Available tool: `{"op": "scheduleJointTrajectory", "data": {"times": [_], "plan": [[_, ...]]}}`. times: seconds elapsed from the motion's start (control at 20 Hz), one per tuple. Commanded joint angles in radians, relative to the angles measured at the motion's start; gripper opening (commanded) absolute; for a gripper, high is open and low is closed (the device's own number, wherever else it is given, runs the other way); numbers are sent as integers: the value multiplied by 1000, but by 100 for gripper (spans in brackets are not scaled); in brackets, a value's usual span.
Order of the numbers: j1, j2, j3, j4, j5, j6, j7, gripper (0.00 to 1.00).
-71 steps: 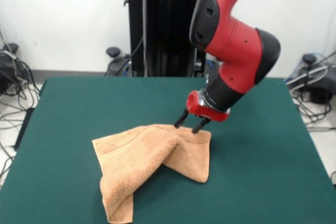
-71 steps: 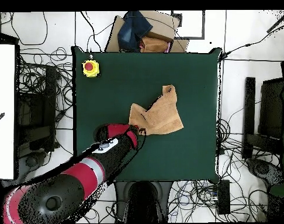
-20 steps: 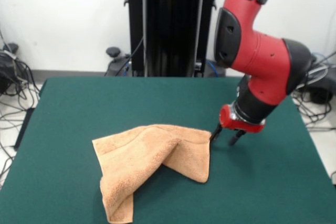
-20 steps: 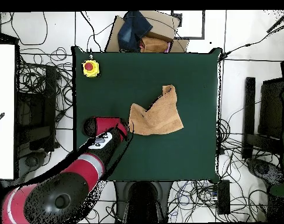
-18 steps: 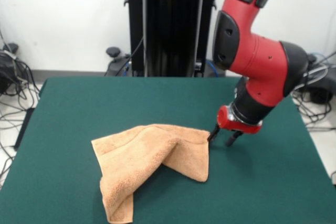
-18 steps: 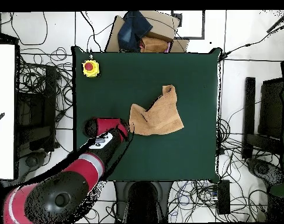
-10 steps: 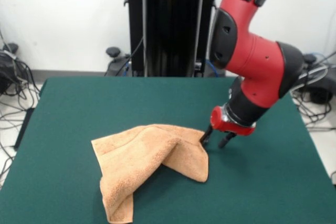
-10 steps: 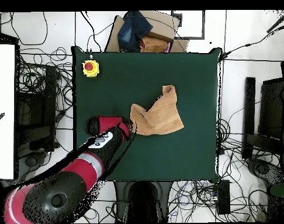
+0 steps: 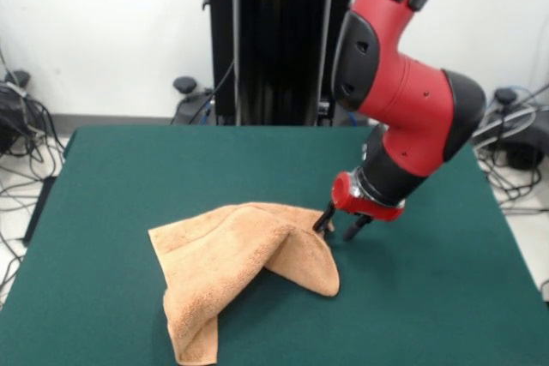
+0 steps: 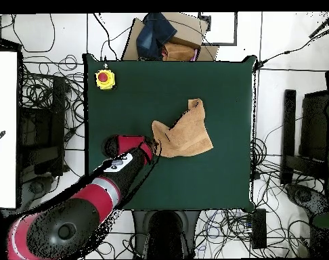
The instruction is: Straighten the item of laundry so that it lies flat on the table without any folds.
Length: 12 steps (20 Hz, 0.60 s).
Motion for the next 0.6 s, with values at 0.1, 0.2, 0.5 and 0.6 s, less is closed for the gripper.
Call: {"op": "scheduleJointTrajectory", "data": {"times": [0.1,0.2,0.5,0.6], "plan": [[-8,17,33,-18,55,-42,294,100],[-4,19,31,-19,57,-41,295,100],[12,14,2,-40,48,23,281,100],[17,10,-24,-61,25,65,252,100]]}}
